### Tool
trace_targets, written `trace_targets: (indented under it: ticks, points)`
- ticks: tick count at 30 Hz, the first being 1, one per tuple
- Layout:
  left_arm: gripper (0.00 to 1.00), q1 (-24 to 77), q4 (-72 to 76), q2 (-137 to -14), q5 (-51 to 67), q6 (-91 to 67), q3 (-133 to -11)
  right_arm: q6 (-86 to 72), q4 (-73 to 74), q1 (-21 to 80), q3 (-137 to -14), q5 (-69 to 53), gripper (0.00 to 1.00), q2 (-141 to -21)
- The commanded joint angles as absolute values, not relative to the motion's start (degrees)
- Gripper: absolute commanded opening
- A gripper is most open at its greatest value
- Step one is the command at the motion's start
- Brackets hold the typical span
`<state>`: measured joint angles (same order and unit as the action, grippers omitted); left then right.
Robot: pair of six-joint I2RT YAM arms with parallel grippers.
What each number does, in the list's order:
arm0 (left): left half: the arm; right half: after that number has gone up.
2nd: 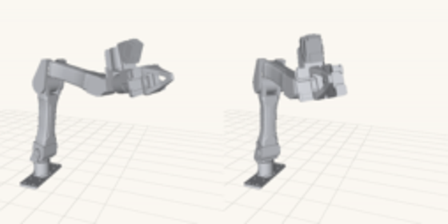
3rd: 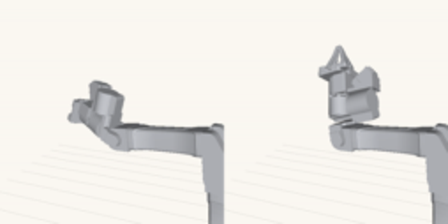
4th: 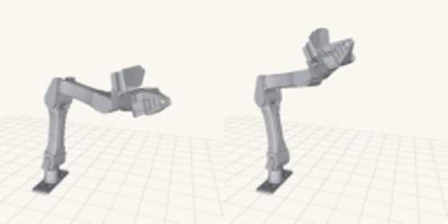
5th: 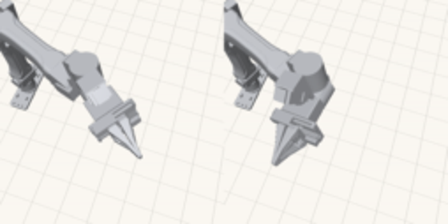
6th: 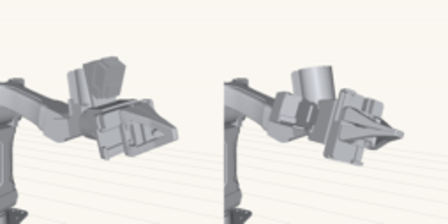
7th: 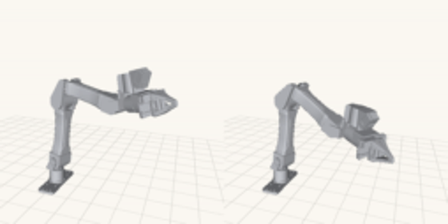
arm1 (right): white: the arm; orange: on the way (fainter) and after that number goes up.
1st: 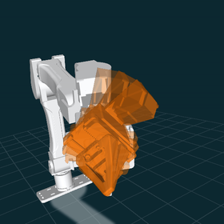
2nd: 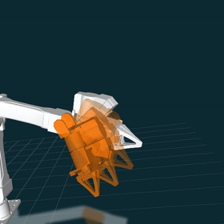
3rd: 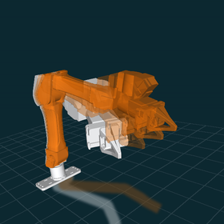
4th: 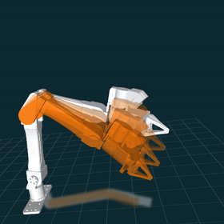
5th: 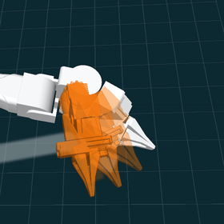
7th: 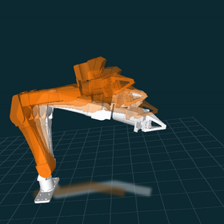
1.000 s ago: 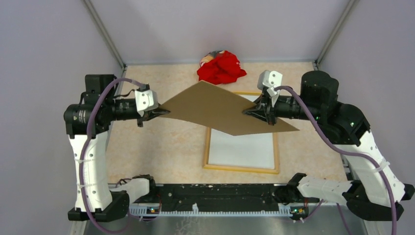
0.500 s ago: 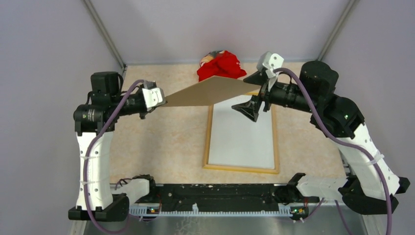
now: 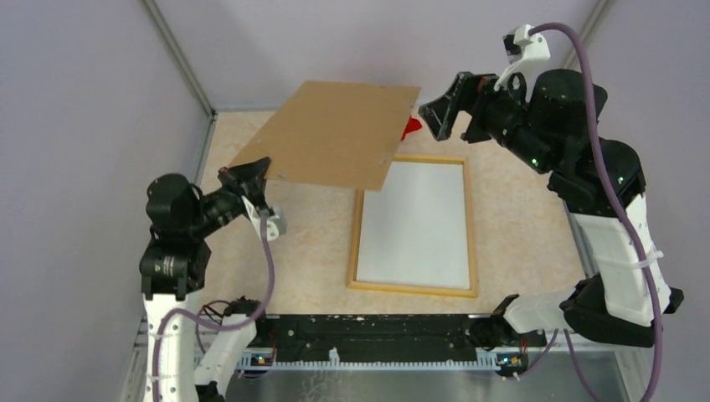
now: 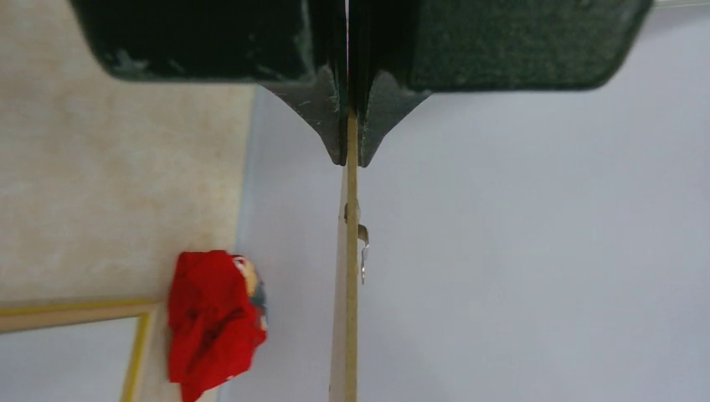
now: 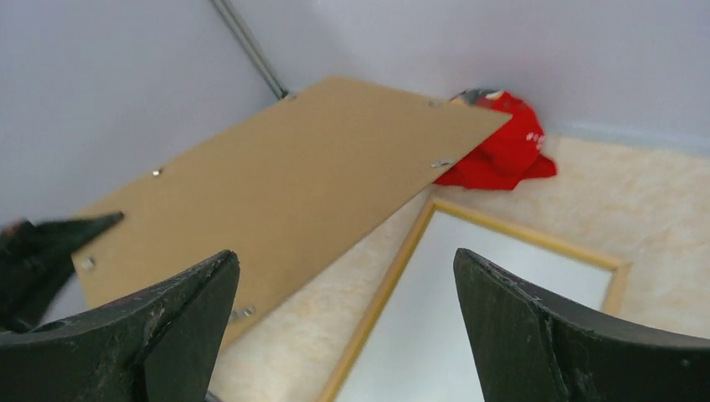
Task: Put the photo into the frame
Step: Place the photo frame item in the photo frame.
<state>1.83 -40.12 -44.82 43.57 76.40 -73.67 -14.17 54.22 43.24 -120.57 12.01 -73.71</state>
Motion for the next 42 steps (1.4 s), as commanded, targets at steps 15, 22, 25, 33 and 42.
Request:
trace_targets:
  ticks: [15,22,25,33,42]
  points:
    - [0.00,1.7,3.7,-30.1,46.7,102.0,-50.7,-61.6,18.2,38.6,-75.2,3.4,0.98,-58.2]
    - [0.00,1.7,2.8,-30.7,45.9,98.2,-52.3,-67.1,-4.1,34.2,-66.4,-4.6,0.93,-61.0]
    - [0.00,1.7,2.7,-30.8,45.4,97.4,-52.4,-69.2,-10.4,33.3,-66.3,-7.7,0.88,-64.0]
    - [0.00,1.7,1.3,-30.8,44.9,96.1,-52.6,-73.1,-21.3,33.2,-67.1,-12.0,0.61,-71.1]
    - [0.00,1.7,-2.1,-30.4,44.1,95.3,-53.1,-75.8,-30.6,33.3,-69.4,-16.7,0.20,-77.0]
